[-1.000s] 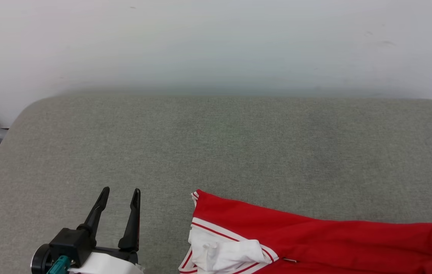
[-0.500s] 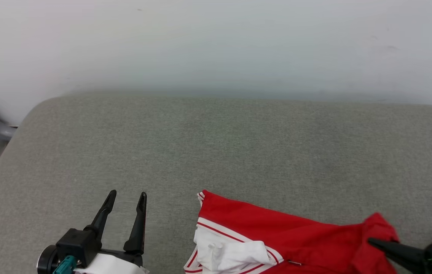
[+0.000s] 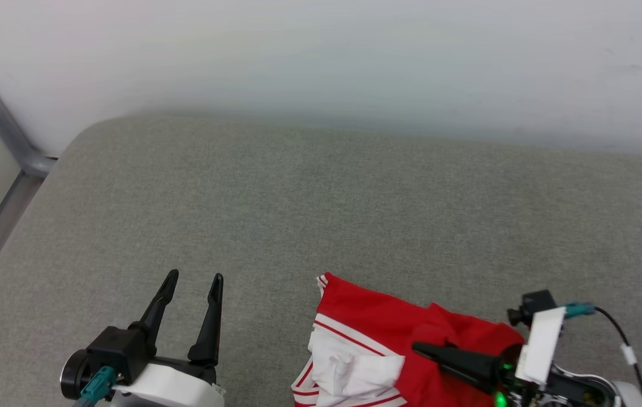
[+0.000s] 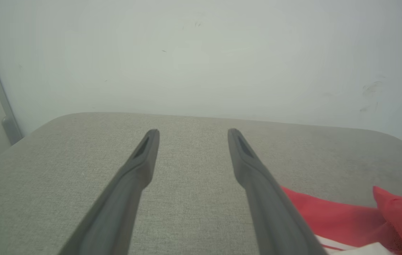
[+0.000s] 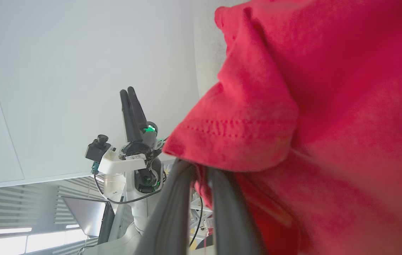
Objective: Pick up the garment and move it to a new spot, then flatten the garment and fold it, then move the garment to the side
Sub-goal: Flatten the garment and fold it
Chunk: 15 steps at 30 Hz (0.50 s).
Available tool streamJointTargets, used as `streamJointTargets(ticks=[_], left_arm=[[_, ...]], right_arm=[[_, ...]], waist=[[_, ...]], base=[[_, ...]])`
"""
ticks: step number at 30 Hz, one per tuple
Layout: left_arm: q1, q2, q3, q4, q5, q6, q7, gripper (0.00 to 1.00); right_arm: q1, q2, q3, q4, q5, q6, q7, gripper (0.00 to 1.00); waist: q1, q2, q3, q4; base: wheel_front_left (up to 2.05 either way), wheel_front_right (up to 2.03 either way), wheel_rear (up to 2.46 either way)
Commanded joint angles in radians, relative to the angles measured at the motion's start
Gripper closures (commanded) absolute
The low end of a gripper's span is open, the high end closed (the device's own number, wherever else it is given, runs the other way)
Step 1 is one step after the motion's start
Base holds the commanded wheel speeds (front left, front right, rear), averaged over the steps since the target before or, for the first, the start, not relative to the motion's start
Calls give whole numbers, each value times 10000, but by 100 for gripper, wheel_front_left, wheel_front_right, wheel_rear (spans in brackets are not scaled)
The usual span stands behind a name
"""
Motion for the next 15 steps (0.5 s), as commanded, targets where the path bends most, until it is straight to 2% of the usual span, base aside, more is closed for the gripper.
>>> streamJointTargets(ticks=[1,6,9,14,15], left_arm=[[-162,-16,-18,34,-13,-53,-41,0],[-373,-97,-31,144,-26,-145,-105,0],[-521,-155,-35,205,-20,-180,-110,0],[-736,-243,8,314,-1,-270,-147,0],[-773,-264,28,337,4,-293,-156,0]], right_arm=[[-219,22,412,-36,361,-4,-334,100],[-548,15,2149,-75,1257,-4,-1630,100],[-808,18,2999,4,1167,-4,-2242,100],[-1146,18,3817,129,998,-2,-3194,100],[-1201,19,3978,193,890,-4,-3314,69]], waist=[[0,-1,136,138],[0,-1,417,308],[0,-1,632,389],[0,-1,987,464],[0,-1,1045,465]], base=[[0,0,0],[0,0,0],[0,0,0],[0,0,0],[0,0,0]])
